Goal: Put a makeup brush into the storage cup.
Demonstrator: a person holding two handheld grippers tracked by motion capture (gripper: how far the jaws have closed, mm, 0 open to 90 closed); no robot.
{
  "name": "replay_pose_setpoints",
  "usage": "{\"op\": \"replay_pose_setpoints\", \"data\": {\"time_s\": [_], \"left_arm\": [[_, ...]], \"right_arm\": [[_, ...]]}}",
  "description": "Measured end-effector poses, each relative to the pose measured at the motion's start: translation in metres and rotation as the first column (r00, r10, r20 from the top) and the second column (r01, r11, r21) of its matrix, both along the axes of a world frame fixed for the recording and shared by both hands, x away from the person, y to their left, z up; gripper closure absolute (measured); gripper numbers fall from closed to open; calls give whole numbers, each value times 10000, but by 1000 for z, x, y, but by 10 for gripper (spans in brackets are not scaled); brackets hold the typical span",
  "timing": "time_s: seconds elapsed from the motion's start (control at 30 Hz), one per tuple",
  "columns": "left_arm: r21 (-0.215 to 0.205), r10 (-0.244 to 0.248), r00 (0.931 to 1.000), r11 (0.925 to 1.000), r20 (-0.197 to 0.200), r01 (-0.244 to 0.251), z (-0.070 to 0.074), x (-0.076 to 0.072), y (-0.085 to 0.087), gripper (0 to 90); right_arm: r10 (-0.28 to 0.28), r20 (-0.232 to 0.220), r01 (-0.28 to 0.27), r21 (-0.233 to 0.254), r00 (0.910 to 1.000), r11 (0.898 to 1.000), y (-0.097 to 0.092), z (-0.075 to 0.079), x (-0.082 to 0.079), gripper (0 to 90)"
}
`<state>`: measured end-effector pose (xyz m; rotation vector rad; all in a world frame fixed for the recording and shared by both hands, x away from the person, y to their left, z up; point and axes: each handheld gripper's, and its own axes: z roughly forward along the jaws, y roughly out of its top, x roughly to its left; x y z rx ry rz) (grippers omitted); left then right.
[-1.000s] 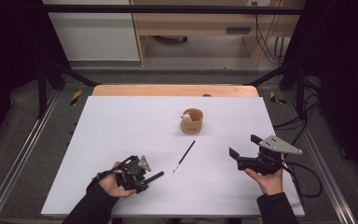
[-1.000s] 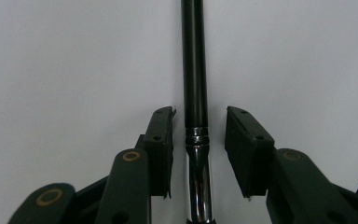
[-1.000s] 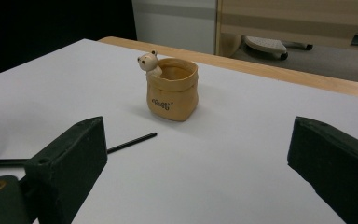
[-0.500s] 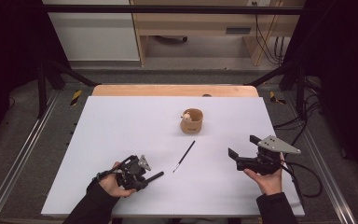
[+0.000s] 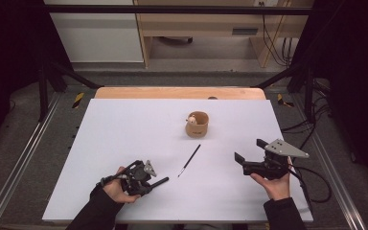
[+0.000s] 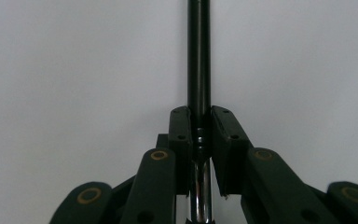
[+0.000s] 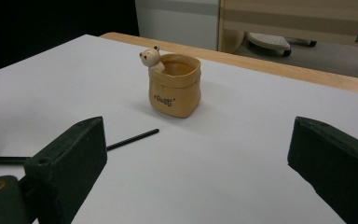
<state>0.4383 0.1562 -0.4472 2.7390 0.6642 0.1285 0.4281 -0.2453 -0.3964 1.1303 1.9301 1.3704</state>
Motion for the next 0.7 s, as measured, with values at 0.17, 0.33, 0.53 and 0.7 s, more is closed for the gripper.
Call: {"op": "replay_pose_setpoints", "data": {"time_s": [0.17, 0.33, 0.53, 0.7], "left_arm": [[-66, -103, 9998, 9999, 190, 105, 0, -2, 0, 787], [-254, -156, 9993, 9995, 335, 164, 4, -3, 3, 788], [-897, -45, 9980, 9959, 627, 102, 17, -5, 11, 788], [-1380, -33, 9962, 9903, 865, 152, 27, -8, 16, 787]], "right_arm": [[0, 0, 0, 17, 10000, 10000, 0, 0, 0, 50], [16, 2, -16, 17, 10000, 10000, 0, 0, 0, 50], [54, 15, -54, 27, 10000, 10000, 0, 1, -1, 51], [37, 36, -37, 68, 10000, 10000, -1, 2, -1, 52]]}}
